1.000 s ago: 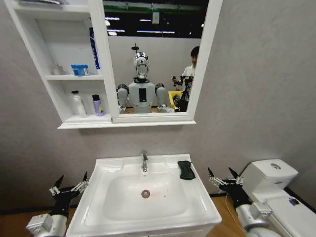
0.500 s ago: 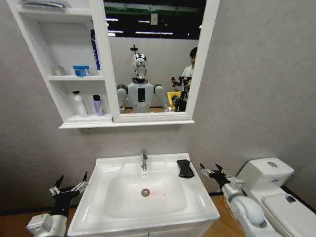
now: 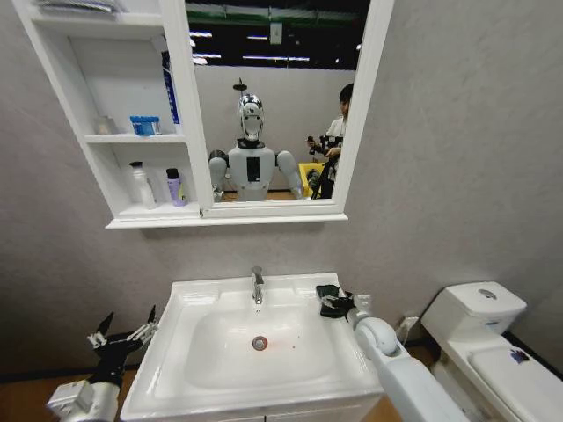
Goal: Move facial cleanser and shampoo from washbasin to cabinet, then wipe washbasin with towel.
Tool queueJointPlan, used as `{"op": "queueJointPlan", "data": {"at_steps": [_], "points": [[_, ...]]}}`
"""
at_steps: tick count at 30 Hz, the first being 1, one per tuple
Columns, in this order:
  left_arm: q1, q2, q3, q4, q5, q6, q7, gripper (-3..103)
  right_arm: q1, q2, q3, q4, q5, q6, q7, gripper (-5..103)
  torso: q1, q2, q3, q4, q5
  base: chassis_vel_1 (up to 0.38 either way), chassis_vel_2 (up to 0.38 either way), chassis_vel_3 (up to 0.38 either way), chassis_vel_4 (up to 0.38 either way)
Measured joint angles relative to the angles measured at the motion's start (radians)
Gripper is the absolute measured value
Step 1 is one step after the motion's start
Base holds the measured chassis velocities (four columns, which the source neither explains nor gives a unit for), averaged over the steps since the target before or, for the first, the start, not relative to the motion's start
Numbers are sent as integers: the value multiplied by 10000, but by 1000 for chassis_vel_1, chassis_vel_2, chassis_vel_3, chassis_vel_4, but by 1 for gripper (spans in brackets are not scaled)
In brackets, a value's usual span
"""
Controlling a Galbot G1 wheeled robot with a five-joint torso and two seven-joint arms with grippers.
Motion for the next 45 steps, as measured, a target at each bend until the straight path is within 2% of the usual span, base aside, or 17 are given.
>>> {"op": "queueJointPlan", "data": {"at_steps": [3,7,13,16,18,19,23,28,34,36,38,41,44,45], "points": [[-1,0,0,0,0,0,0,100,91,44,-64,-207,-175,65,-2,101,-1,0,0,0,-1,0,0,0,0],[-1,0,0,0,0,-1,2,100,111,201,-95,-570,-407,318,-162,92,-1,0,0,-1,1,0,0,0,0],[-1,0,0,0,0,0,4,100,181,546,-64,-929,-470,406,-248,88,-1,0,0,-1,2,0,0,0,0],[-1,0,0,0,0,0,4,100,312,800,-57,-1201,-540,442,-240,77,-1,0,0,0,1,0,0,0,0],[-1,0,0,0,0,0,5,100,344,838,-56,-1262,-543,437,-240,75,-1,0,-1,-1,0,0,0,0,0],[-1,0,0,0,0,0,5,100,381,870,-52,-1328,-554,435,-240,71,-1,0,-1,-1,0,0,0,0,0],[-1,0,0,0,0,0,5,100,420,879,6,-1403,-684,432,-253,74,-1,0,0,1,1,0,0,0,0],[-1,0,0,0,0,0,5,100,309,732,152,-1235,-863,430,-320,86,-2,1,-1,-1,1,0,0,0,0],[-1,0,0,0,0,0,5,100,350,794,122,-1421,-1014,598,-500,91,-1,2,-1,0,2,0,0,0,0],[0,0,0,0,0,0,5,100,402,833,103,-1504,-1018,653,-567,87,-1,2,0,1,2,0,0,0,0],[-1,0,0,0,0,-1,5,100,429,843,98,-1549,-1020,681,-592,87,-1,2,-1,1,2,0,0,0,0],[-1,0,0,0,0,0,5,100,501,851,88,-1641,-1013,697,-603,73,-1,2,0,0,1,0,0,0,0],[-1,0,0,0,0,0,5,100,512,855,96,-1687,-1012,698,-605,67,-1,2,0,0,1,0,0,0,0],[-1,0,0,0,0,0,5,100,513,859,102,-1703,-1013,705,-610,61,-1,2,-1,0,1,0,0,0,0]]}}
